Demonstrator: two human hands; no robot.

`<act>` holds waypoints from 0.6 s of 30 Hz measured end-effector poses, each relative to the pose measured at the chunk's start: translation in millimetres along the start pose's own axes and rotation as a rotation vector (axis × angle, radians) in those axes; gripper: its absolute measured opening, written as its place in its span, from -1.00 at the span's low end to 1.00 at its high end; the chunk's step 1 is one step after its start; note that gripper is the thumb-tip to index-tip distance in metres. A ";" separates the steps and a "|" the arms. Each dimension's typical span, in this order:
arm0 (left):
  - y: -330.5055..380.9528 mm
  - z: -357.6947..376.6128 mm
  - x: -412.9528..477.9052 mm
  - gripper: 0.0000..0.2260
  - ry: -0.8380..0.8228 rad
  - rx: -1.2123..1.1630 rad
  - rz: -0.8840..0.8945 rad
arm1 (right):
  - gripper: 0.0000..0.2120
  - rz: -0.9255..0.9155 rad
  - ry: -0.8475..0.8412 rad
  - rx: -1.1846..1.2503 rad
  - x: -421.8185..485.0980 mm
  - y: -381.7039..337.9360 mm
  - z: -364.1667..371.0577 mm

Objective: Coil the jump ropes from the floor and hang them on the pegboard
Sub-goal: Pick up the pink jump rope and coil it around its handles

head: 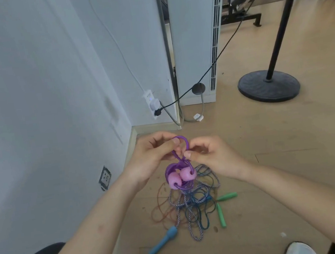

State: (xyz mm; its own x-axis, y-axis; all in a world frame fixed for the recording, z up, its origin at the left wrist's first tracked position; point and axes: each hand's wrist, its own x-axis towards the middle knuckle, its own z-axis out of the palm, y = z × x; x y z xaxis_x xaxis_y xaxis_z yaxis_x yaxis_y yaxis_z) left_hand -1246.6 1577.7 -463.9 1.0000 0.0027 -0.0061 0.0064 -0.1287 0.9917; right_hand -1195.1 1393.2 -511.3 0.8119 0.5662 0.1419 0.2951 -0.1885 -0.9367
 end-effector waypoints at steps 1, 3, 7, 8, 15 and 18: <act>3.0 -3.7 -1.5 -0.90 0.026 -0.008 0.004 | -0.92 -0.009 0.012 0.025 3.7 -4.4 1.3; 9.4 -10.6 -5.8 -0.90 0.073 -0.018 0.011 | -0.94 -0.018 0.035 0.063 12.0 -13.5 3.5; 27.0 -21.8 -17.1 -0.87 0.168 -0.052 0.033 | -0.93 -0.051 0.044 0.083 32.7 -37.2 5.3; 33.9 -24.7 -19.5 -0.86 0.192 -0.049 0.040 | -0.92 -0.069 0.049 0.089 38.2 -44.9 5.4; 100.9 -51.2 -33.6 -0.87 0.412 0.039 0.096 | -0.91 -0.222 0.050 0.214 77.4 -126.4 9.2; 135.0 -66.0 -44.3 -0.89 0.503 0.078 0.182 | -0.92 -0.313 0.044 0.243 95.0 -169.0 16.0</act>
State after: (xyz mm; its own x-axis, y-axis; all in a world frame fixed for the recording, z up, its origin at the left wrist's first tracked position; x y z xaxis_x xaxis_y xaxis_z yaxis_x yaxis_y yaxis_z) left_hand -1290.2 1625.7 -321.3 0.8604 0.4458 0.2468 -0.1479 -0.2451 0.9581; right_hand -1175.9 1491.6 -344.6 0.7243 0.5301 0.4408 0.4081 0.1857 -0.8938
